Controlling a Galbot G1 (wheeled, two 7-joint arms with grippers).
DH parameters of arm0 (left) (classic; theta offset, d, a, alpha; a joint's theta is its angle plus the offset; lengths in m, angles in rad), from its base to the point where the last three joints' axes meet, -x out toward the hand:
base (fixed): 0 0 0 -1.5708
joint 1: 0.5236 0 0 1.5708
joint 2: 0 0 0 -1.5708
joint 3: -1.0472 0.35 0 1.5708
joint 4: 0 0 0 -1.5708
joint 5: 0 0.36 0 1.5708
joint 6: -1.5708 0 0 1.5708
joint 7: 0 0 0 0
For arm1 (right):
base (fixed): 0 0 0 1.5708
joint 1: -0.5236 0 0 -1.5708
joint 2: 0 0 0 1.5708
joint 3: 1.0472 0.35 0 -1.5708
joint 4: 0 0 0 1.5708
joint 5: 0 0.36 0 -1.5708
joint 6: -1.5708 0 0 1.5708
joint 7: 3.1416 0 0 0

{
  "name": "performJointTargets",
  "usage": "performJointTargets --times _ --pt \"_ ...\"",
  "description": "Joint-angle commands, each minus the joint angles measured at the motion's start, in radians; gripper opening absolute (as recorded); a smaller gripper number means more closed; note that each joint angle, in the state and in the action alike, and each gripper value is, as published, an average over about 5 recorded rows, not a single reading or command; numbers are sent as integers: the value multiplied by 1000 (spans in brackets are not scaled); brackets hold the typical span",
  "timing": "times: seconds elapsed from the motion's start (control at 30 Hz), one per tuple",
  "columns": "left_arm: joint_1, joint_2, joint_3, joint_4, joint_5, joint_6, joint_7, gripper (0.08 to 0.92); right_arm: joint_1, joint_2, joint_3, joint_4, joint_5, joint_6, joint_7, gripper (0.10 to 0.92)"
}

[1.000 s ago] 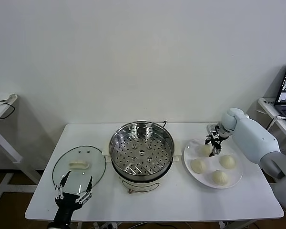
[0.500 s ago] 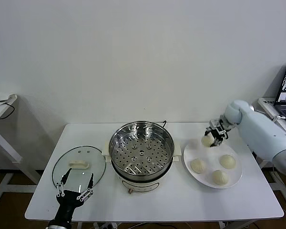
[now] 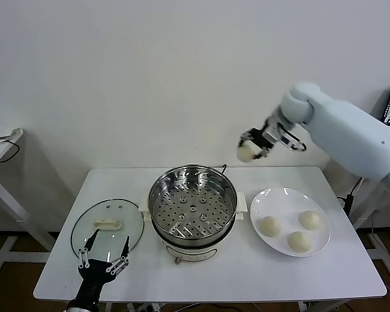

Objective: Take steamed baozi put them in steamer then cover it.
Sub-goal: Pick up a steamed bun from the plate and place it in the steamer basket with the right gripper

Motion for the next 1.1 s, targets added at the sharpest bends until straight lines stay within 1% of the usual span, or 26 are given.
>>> performJointTargets --times 0.03,0.43,0.73,0.9,1.1 --pt "2 1 -9 -5 -3 -1 -1 823 100 181 -133 67 48 87 -13 682" --pt "7 1 -17 -12 -6 -2 -3 823 -65 266 -149 -22 -21 70 -24 687" --pt "10 0 -18 -13 -10 4 -8 823 -121 313 -127 -110 -95 75 -22 687" --pt "10 0 -23 -11 -14 2 -8 823 -135 337 -122 -161 -108 80 -18 687" --pt "7 -1 -29 -10 -22 0 -8 823 -150 356 -110 -187 -130 84 -10 694"
